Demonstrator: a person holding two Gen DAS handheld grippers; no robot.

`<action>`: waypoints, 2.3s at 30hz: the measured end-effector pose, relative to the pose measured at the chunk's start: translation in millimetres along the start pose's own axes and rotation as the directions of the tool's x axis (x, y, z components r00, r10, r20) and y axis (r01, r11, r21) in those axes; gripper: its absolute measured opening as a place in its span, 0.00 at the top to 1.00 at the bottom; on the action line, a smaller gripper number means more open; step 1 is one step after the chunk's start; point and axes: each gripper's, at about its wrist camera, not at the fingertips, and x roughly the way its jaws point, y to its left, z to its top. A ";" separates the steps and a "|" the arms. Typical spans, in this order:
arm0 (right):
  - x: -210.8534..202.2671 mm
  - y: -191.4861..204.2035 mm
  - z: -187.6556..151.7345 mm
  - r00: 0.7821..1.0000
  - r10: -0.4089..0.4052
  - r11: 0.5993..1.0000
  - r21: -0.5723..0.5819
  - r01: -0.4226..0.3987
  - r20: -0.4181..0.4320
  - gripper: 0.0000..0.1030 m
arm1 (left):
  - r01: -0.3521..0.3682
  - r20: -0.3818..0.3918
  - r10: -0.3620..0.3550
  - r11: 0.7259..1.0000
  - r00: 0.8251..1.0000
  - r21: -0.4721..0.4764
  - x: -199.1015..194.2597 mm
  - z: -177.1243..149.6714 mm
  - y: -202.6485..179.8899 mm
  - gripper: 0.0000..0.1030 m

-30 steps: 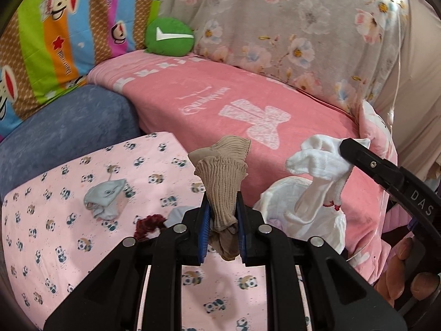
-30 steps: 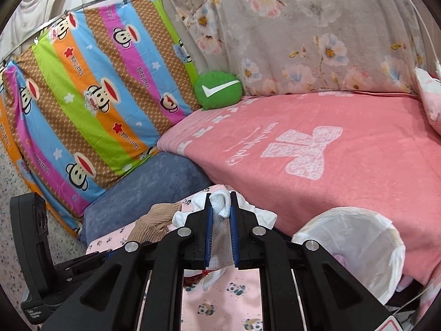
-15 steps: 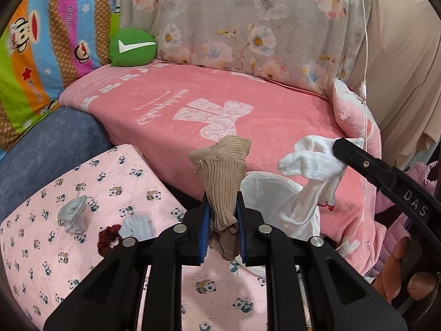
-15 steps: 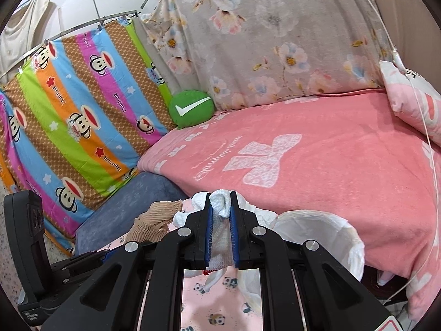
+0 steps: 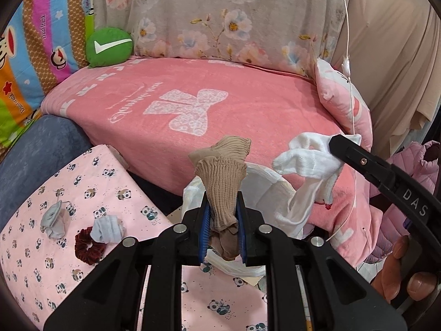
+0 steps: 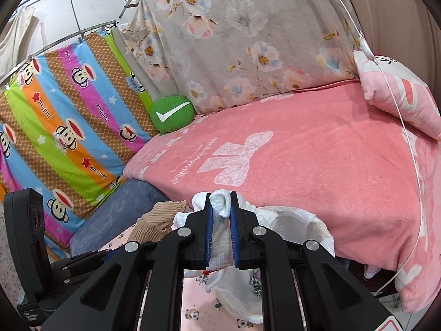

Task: Collect trash
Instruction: 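Carry the stocking and glove over the wastebasket and open both grippers, then move both grippers back over the dark red scrunchie and grey sock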

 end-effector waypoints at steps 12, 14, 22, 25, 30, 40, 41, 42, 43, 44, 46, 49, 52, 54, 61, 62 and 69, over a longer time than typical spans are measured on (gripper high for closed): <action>3.7 -23.3 2.1 1.000 -0.024 0.999 0.024 0.024 -0.009 0.88 | 0.021 -0.024 -0.020 0.999 1.000 0.029 16.4 3.6 -22.2 0.83; 4.5 -24.2 2.0 1.000 -0.027 0.999 0.024 0.028 -0.011 0.88 | 0.022 -0.027 -0.021 0.999 0.999 0.028 18.9 4.1 -23.5 0.82; 6.9 -23.4 0.6 0.999 -0.044 0.998 0.033 0.044 -0.017 0.69 | -0.038 0.014 0.038 0.999 0.999 0.003 16.5 5.8 -21.0 0.34; 8.1 -22.2 0.6 0.999 -0.040 0.999 0.029 0.040 -0.019 0.69 | -0.046 0.013 0.046 0.999 0.999 -0.007 16.5 6.3 -17.0 0.34; 8.1 -19.1 0.2 0.999 -0.037 0.999 0.020 0.038 -0.016 0.66 | -0.049 0.012 0.050 0.999 0.999 -0.023 15.6 4.9 -10.0 0.34; 13.8 -7.6 -2.4 0.999 -0.026 1.000 -0.005 0.025 -0.031 0.66 | -0.056 0.019 0.057 0.997 0.998 -0.055 8.9 0.8 4.8 0.34; 14.7 -5.2 -2.9 0.999 -0.023 1.000 -0.009 0.023 -0.034 0.66 | -0.057 0.019 0.058 0.997 0.998 -0.060 8.4 0.2 7.0 0.34; 15.2 -3.6 -3.5 0.999 -0.022 1.000 -0.012 0.021 -0.035 0.65 | -0.059 0.019 0.060 0.996 0.998 -0.064 7.8 -0.7 9.2 0.34; 15.8 -1.5 -4.1 0.999 -0.020 1.000 -0.015 0.020 -0.037 0.65 | -0.061 0.019 0.063 0.996 0.998 -0.069 7.3 -1.5 11.5 0.34; 16.9 1.3 -5.1 0.999 -0.017 1.000 -0.020 0.017 -0.040 0.65 | -0.063 0.018 0.065 0.995 0.998 -0.075 6.8 -2.2 13.9 0.34; 19.4 6.3 -6.2 0.999 -0.013 1.000 -0.029 0.012 -0.045 0.65 | -0.067 0.017 0.069 0.994 0.997 -0.088 5.7 -3.9 19.7 0.34; 21.4 12.7 -7.7 0.999 -0.008 0.999 -0.037 0.006 -0.051 0.65 | -0.075 0.015 0.077 0.991 0.997 -0.107 4.3 -6.3 28.3 0.34; 26.1 22.3 -10.2 0.998 0.000 0.999 -0.051 -0.003 -0.061 0.65 | -0.082 0.014 0.085 0.989 0.996 -0.125 2.5 -9.7 36.6 0.34; 28.3 27.0 -12.2 0.998 0.005 0.998 -0.057 -0.009 -0.066 0.65 | -0.087 0.014 0.090 0.987 0.996 -0.136 0.7 -12.0 42.7 0.34; 38.0 51.3 -21.3 0.995 0.021 0.995 -0.093 -0.030 -0.094 0.65 | -0.103 0.012 0.107 0.978 0.994 -0.182 -4.3 -19.2 66.4 0.34; 39.3 53.0 -20.7 0.995 0.022 0.995 -0.095 -0.032 -0.096 0.65 | -0.105 0.011 0.109 0.976 0.994 -0.188 -5.0 -20.6 69.6 0.34; 52.1 81.0 -33.0 0.991 0.038 0.990 -0.132 -0.055 -0.125 0.63 | -0.127 0.004 0.132 0.962 0.991 -0.242 -10.1 -30.7 99.6 0.34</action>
